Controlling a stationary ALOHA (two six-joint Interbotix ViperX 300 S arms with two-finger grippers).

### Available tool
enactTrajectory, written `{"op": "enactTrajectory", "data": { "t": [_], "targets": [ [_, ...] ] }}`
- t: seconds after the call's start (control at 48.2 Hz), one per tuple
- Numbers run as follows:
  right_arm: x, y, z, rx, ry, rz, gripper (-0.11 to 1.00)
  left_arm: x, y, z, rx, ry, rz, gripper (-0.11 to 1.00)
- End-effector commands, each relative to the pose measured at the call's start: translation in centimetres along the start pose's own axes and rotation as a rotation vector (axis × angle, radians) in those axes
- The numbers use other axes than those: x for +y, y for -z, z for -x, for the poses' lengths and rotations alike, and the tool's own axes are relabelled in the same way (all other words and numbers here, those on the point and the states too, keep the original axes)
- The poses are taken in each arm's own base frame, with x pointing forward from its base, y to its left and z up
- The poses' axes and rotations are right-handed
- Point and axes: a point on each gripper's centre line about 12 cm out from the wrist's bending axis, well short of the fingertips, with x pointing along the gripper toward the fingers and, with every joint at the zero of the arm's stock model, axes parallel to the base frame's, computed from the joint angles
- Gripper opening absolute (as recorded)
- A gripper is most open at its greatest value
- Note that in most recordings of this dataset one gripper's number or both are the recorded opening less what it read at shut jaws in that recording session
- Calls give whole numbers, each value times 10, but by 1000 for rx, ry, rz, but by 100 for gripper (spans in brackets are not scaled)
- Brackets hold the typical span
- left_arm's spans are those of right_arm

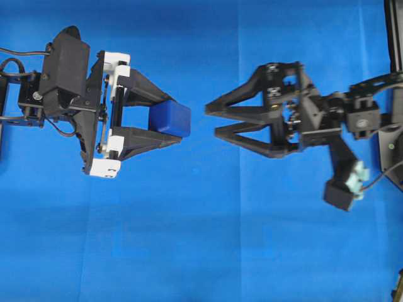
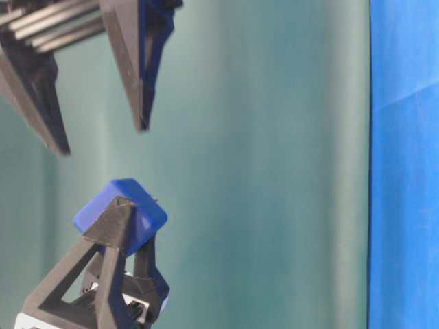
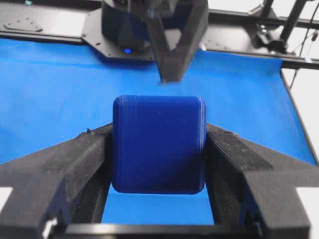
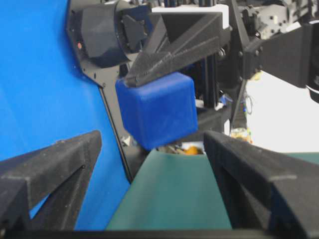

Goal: Handover the blue block to the right arm after grasping it with the left arm, then place it in the designated position.
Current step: 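Move the open right gripper toward the cube held by the left gripper, then close the right gripper on the cube's exposed side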

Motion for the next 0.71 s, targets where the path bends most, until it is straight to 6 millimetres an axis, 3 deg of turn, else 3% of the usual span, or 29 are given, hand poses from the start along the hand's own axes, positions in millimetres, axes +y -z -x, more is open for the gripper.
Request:
{"op": "enactTrajectory", "data": {
  "t": [0.0,0.374,0.685],
  "targets": [
    [-14,-5,-7,-16,29,15,95,-3,-14,3,-45,9,2,47],
    [-22,-3,-46,-9,19,38,95,-5,-15,3,-48,14,5,47],
    [-26,-2,-60,4,18,49,95,-7,-16,2,-50,19,4,47]
  ]
}}
